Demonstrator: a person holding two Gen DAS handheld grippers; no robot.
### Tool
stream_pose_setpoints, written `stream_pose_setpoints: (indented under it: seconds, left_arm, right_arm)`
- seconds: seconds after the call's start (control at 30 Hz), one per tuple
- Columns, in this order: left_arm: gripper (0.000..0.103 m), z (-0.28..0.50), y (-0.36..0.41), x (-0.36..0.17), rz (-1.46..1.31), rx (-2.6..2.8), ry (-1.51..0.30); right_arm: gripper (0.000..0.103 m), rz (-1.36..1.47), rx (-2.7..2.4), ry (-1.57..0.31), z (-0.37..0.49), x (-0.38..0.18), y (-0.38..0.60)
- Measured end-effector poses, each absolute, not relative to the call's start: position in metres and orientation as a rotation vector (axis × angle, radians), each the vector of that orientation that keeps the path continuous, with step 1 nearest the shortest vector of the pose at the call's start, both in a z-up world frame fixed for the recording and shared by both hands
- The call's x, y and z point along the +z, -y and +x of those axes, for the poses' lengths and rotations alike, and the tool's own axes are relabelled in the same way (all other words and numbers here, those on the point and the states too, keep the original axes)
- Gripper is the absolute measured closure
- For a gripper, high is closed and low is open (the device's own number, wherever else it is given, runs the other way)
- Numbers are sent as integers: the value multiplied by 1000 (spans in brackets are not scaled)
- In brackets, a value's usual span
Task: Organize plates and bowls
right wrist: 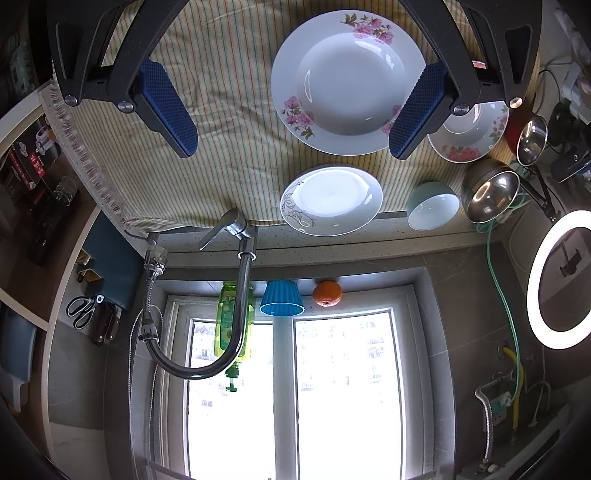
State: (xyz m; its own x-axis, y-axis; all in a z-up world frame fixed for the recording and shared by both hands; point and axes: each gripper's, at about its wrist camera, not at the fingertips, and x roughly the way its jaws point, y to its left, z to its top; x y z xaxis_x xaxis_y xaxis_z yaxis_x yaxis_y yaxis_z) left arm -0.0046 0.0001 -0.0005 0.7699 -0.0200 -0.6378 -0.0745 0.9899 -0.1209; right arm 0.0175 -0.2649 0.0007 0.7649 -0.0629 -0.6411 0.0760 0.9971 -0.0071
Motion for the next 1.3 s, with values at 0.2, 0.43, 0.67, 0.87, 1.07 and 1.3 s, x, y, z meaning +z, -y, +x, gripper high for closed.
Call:
stream_pose_setpoints:
  seconds: [0.2,0.43,0.67,0.87,1.07,1.3]
  left_arm:
    - [20,-4,3,-1,-138,25,-694]
    - [20,-4,4,-1,-139,24,-694]
    - [20,-4,5,-2,-139,23,-697]
    - [20,-4,6,-4,-140,22,-703]
    - [20,-1,6,-6,-141,18,-715]
    - [20,5,7,-15,-153,11,-747]
  right_arm:
    - [1,19,-77,-696,17,0,266]
    - [1,23,-78,-702,16,-3,269]
    - [1,25,-80,-712,18,-5,268]
    - [1,25,-82,-717,18,-7,269]
    - [1,26,-88,-729,21,-11,270]
    - [1,17,-91,-732,22,-17,275]
